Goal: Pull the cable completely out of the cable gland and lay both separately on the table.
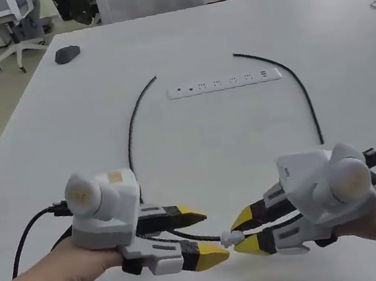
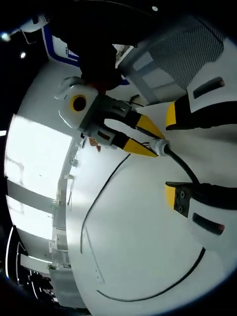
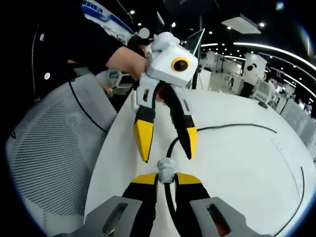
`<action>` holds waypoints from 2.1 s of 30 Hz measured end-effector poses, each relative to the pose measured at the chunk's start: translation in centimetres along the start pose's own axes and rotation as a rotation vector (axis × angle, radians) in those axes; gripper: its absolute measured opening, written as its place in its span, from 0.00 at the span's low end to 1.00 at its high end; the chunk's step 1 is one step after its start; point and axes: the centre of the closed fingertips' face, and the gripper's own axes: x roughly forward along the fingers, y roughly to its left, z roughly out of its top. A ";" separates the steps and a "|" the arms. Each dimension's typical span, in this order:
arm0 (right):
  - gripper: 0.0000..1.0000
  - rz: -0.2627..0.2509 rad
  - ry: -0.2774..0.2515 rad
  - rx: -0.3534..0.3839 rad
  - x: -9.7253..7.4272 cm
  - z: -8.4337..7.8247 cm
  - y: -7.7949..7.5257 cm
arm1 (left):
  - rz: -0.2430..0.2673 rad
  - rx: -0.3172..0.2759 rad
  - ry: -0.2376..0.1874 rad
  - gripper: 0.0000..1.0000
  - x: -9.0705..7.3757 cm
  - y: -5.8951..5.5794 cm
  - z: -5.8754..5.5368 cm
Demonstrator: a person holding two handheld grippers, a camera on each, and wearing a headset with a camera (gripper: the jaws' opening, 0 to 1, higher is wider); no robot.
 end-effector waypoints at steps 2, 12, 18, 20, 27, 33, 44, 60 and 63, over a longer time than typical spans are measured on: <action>0.08 -0.006 -0.009 -0.012 -0.5 0.5 0.2 | -0.024 0.019 0.002 0.39 0.4 -0.6 -0.1; 0.08 -0.012 -0.008 -0.072 -1.5 1.1 1.4 | -0.132 -0.092 -0.110 0.24 0.6 -2.8 2.0; 0.08 -0.014 -0.010 -0.079 -1.6 1.2 1.4 | -0.130 -0.051 -0.081 0.21 0.7 -2.9 1.5; 0.08 -0.010 -0.011 -0.080 -1.6 1.2 1.5 | -0.136 -0.059 -0.077 0.21 0.7 -2.9 1.4; 0.08 -0.011 -0.008 -0.105 -1.7 1.2 1.5 | -0.146 -0.052 -0.075 0.17 0.7 -3.4 1.3; 0.08 0.004 -0.005 -0.108 -1.8 1.0 1.7 | -0.153 -0.042 -0.073 0.17 0.9 -3.6 1.3; 0.08 0.013 0.003 -0.121 -1.8 0.9 2.0 | -0.147 -0.017 -0.060 0.16 0.9 -4.0 1.1; 0.09 0.042 0.015 -0.015 -2.1 0.9 2.0 | -0.120 0.120 -0.069 0.15 1.0 -4.1 1.4; 0.08 0.037 0.025 -0.027 -2.2 0.9 1.8 | -0.117 0.104 -0.076 0.16 1.1 -4.0 1.5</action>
